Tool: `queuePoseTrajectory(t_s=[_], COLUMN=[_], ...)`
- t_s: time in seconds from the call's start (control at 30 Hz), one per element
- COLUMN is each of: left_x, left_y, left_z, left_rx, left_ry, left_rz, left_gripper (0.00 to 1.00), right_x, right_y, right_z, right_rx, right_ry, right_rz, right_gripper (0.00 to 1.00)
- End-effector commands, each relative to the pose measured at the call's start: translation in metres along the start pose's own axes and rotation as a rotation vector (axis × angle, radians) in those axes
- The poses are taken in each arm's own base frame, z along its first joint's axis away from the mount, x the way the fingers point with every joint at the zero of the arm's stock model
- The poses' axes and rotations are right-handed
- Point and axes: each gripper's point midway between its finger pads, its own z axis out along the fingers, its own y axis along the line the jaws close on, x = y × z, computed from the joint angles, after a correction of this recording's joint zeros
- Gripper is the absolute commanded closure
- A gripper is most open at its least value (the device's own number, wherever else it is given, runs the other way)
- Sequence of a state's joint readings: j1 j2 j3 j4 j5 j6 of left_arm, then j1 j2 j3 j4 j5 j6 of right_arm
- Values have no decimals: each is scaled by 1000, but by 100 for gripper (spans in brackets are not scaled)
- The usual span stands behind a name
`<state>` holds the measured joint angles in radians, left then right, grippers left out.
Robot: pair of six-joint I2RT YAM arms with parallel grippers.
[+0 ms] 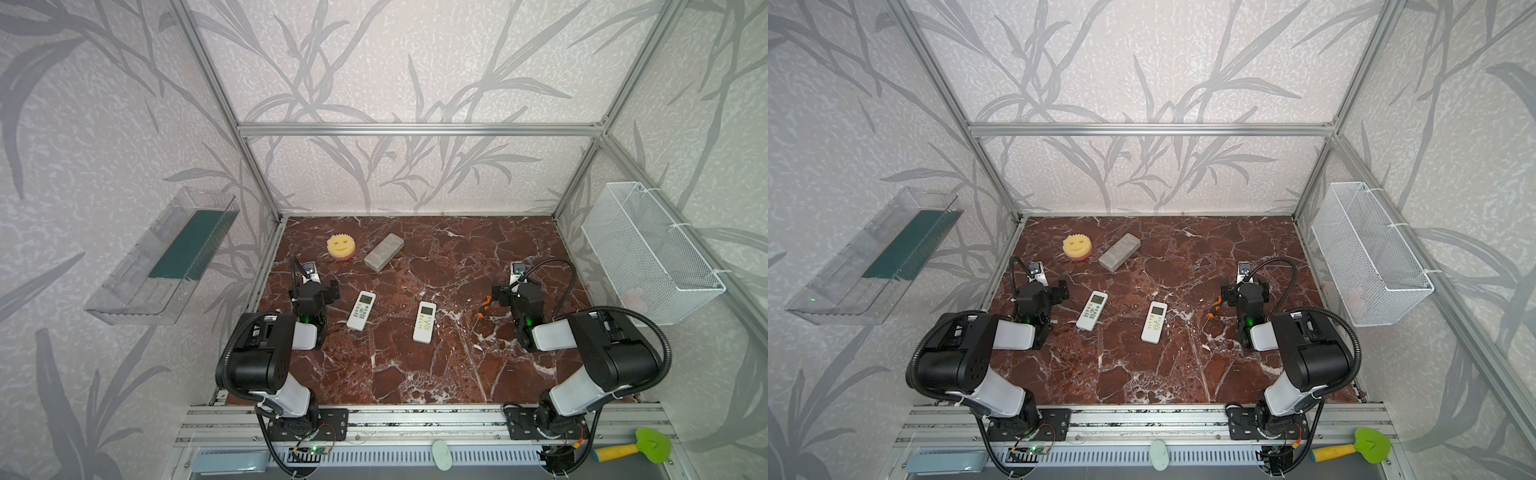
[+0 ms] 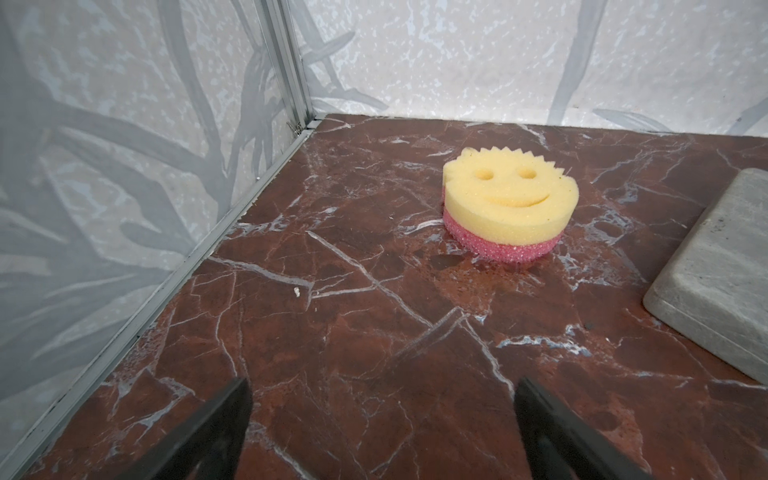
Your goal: Unload the batteries from the remote control
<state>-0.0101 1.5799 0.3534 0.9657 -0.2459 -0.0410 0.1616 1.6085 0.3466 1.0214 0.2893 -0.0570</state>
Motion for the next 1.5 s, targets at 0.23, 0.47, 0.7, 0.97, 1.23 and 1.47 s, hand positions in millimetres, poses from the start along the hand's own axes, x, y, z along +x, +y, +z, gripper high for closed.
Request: queuePoseTrajectory(t_s=[0.23,0.47,0.7,0.97,1.23,1.47], left_x=[-85,-125,-92,-20,44,71], left_y=[-13,-60,-157,-273,-319,-334], left_z=[-42,-75,-126,-197,-202,-185], left_rx=[-3,215,418,613,672,609], left_ry=[-108,45,252,525,691,731], left_rz=[9,-128,-28,165,240,249], left_gripper=[1,1,0,1,0,10], right_x=[-61,-82,-55,-30,6,19], right_y=[10,55,114,162,131,112], right_z=[-25,-61,-100,-132,-141,-150], right_rx=[-2,-164,-298,-508,-406,-367], right_ry=[-27,205,360,386,432,438], right_rz=[-74,-30,67,215,217,234], right_gripper=[1,1,0,3,3,9])
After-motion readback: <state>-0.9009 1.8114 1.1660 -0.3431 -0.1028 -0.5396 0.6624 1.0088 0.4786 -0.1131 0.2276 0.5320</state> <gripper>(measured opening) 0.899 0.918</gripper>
